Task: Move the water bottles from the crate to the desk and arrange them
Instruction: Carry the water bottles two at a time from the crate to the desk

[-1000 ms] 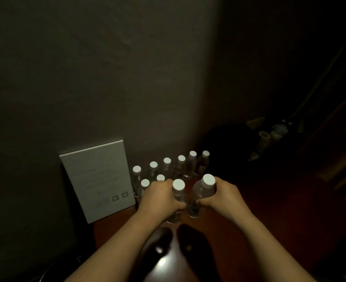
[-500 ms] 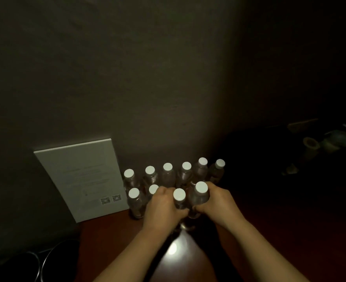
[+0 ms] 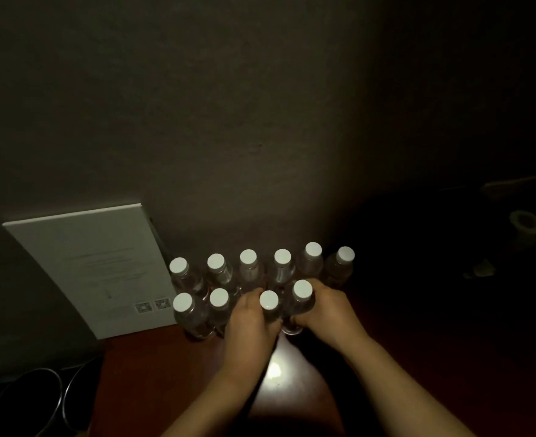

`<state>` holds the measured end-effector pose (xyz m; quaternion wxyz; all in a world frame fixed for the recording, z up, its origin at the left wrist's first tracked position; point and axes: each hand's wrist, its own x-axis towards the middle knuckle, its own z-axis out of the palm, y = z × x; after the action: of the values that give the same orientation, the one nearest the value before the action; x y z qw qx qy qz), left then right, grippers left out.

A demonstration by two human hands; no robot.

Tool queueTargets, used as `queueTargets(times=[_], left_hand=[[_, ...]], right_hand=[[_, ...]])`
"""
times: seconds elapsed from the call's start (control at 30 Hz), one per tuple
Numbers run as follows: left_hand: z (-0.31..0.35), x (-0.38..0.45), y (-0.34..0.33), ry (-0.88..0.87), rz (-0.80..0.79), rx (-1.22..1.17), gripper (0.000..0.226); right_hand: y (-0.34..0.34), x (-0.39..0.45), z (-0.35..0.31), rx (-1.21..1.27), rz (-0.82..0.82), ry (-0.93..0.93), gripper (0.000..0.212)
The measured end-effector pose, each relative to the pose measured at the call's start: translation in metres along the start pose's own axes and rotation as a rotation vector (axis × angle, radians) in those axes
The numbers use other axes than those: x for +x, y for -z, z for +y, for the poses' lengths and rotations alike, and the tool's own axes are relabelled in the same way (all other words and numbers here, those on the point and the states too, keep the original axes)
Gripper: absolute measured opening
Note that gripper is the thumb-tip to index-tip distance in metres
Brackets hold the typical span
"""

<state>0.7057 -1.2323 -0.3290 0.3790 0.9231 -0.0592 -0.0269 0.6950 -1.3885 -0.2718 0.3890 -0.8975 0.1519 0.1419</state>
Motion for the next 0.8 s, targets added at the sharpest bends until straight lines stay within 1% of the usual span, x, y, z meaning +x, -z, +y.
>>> queueTargets(times=[0.2, 0.33, 0.47, 0.53, 0.63, 0.8], left_hand=[[-0.003, 0.004, -0.007, 0.042, 0.041, -0.031, 0.047], [-0.003, 0.005, -0.010, 0.058, 0.052, -0.029, 0.054], [-0.001, 0.004, -0.009, 0.095, 0.072, -0.037, 0.072], [0.004, 0.005, -0.006, 0.086, 0.083, -0.045, 0.077], [0.009, 0.007, -0.002, 0.093, 0.060, -0.010, 0.080], [0.015, 0.003, 0.012, 0.053, 0.040, 0.054, 0.078]], right_hand=[[-0.013, 0.016, 0.009, -0.029, -0.003, 0.001, 0.043], [-0.016, 0.021, 0.013, -0.024, 0.012, -0.009, 0.052], [-0.016, 0.020, 0.011, -0.053, -0.002, 0.016, 0.050], [-0.018, 0.020, 0.011, -0.051, -0.003, 0.014, 0.051], [-0.021, 0.020, 0.012, -0.037, 0.004, 0.003, 0.062], [-0.016, 0.013, 0.011, -0.016, 0.029, -0.024, 0.083]])
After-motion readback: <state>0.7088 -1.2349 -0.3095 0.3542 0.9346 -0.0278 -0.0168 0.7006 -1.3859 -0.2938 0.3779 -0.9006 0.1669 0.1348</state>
